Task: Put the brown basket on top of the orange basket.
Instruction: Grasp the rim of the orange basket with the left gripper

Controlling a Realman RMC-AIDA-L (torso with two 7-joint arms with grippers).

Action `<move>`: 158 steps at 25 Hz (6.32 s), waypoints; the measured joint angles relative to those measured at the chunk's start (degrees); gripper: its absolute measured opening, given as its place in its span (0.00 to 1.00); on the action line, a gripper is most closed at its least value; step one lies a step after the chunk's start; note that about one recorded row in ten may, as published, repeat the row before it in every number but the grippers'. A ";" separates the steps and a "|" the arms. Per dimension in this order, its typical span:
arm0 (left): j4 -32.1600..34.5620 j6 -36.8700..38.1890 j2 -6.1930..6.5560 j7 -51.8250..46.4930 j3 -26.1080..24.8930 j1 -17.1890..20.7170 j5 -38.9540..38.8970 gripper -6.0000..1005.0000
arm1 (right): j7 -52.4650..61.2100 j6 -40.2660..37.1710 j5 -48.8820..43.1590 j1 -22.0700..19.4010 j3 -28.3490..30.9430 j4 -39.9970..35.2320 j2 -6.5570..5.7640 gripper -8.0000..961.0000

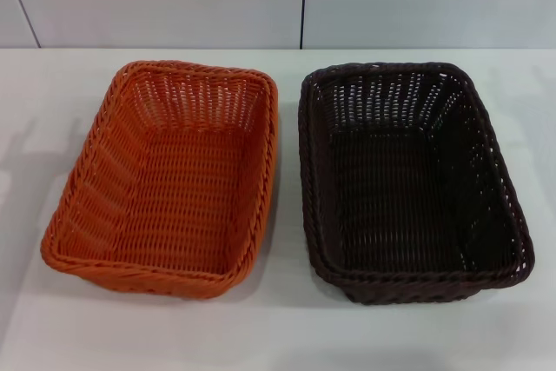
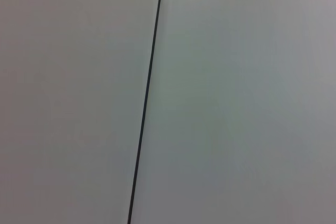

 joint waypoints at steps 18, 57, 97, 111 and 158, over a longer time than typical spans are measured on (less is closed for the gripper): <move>-0.08 0.10 -0.08 -1.19 1.20 -0.34 0.04 0.65 | -0.01 -0.54 -0.08 0.75 -0.39 -0.08 0.00 0.78; 9.56 -0.92 1.32 -12.91 9.85 7.81 0.09 0.61 | 0.35 -0.71 -0.04 -2.49 -0.05 -0.20 0.24 0.78; 63.62 -15.28 7.13 -115.25 2.57 -4.56 107.96 0.58 | -0.17 -1.21 -0.09 -3.78 -0.04 -3.41 -0.16 0.78; 60.41 -14.08 7.07 -117.10 2.04 -4.07 109.66 0.57 | -0.07 -1.10 0.00 -3.73 -0.56 -4.66 -0.17 0.78; 63.16 -11.60 2.47 -118.77 2.86 -6.77 126.60 0.22 | -0.18 -2.10 -0.01 -3.23 0.00 -4.65 -0.26 0.78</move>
